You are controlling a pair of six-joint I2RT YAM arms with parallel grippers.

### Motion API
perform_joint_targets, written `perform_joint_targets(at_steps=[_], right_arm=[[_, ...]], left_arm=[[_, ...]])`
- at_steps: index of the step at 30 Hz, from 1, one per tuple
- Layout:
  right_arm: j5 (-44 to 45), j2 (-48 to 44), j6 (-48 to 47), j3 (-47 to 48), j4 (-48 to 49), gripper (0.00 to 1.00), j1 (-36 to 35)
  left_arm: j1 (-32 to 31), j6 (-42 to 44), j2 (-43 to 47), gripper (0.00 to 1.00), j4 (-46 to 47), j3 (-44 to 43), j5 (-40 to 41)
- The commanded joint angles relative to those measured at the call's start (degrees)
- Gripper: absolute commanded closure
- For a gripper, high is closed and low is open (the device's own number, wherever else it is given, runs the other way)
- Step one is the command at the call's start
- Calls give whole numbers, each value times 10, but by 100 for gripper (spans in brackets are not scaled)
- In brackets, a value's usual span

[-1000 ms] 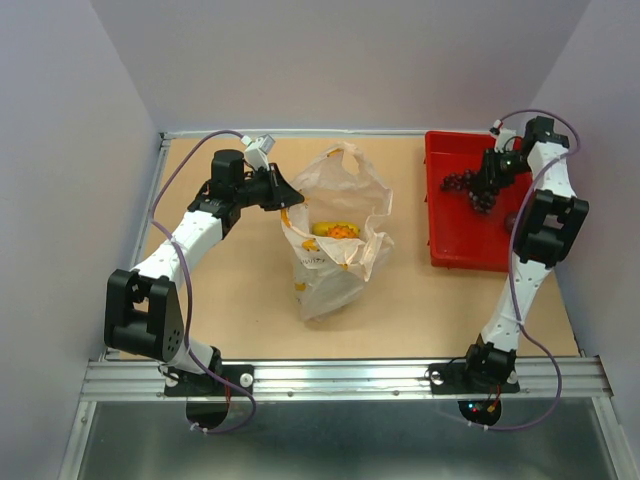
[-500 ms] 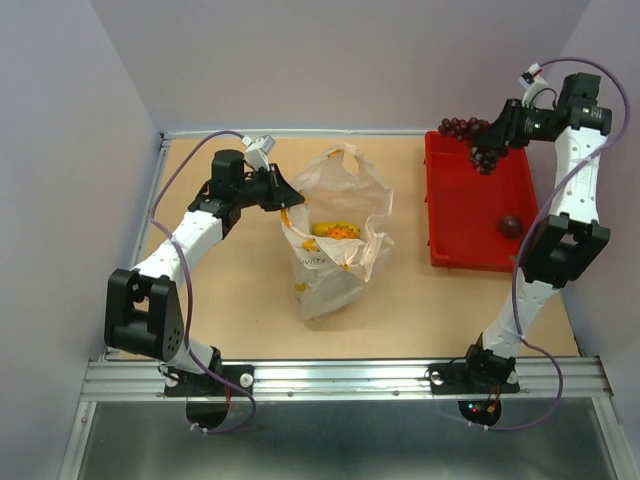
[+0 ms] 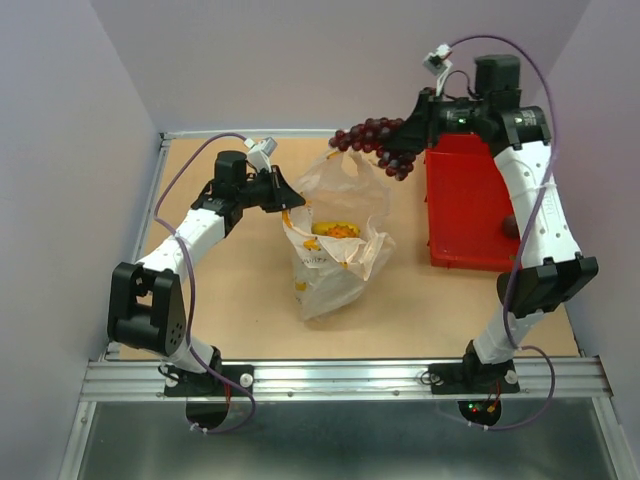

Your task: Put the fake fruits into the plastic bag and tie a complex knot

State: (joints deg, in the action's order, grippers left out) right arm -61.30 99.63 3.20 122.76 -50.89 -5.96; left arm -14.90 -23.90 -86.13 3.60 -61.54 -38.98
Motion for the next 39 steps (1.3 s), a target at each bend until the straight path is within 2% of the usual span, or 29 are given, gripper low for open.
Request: perform_joint_targets(at_steps=[1, 6, 13, 14, 17, 18, 20, 23, 28, 31, 32, 35, 38, 39], right_arm=[[17, -34, -26, -29, 33, 100, -52], [69, -30, -105, -99, 38, 100, -117], [86, 7, -131, -134, 53, 100, -169], [98, 9, -132, -138, 63, 94, -180], [115, 15, -129, -142, 69, 65, -194], [117, 15, -126, -142, 68, 39, -195], [137, 4, -120, -143, 67, 14, -195], [166, -35, -136, -158, 62, 5, -195], [228, -87, -135, -161, 34, 4, -177], [205, -101, -88, -161, 29, 4, -93], [196, -95, -79, -160, 21, 4, -39], [231, -70, -126, -128, -47, 6, 45], [336, -46, -180, -125, -99, 9, 90], [395, -46, -191, -136, -106, 11, 98]], left_arm=[[4, 5, 10, 100, 20, -25, -14], [3, 6, 12, 100, 18, -20, -13], [4, 10, 13, 100, 19, -21, -12], [4, 9, 13, 100, 19, -21, -10], [3, 10, 14, 100, 17, -22, -7], [3, 10, 15, 100, 16, -23, -7], [3, 14, 17, 100, 14, -24, -3], [4, 14, 17, 100, 13, -25, 0], [7, 17, 19, 100, 11, -22, -3], [7, 17, 19, 100, 10, -20, -5], [7, 17, 21, 100, 10, -20, -6], [7, 19, 22, 100, 9, -20, -9], [7, 20, 19, 100, 8, -24, -14], [7, 20, 18, 100, 8, -25, -14]])
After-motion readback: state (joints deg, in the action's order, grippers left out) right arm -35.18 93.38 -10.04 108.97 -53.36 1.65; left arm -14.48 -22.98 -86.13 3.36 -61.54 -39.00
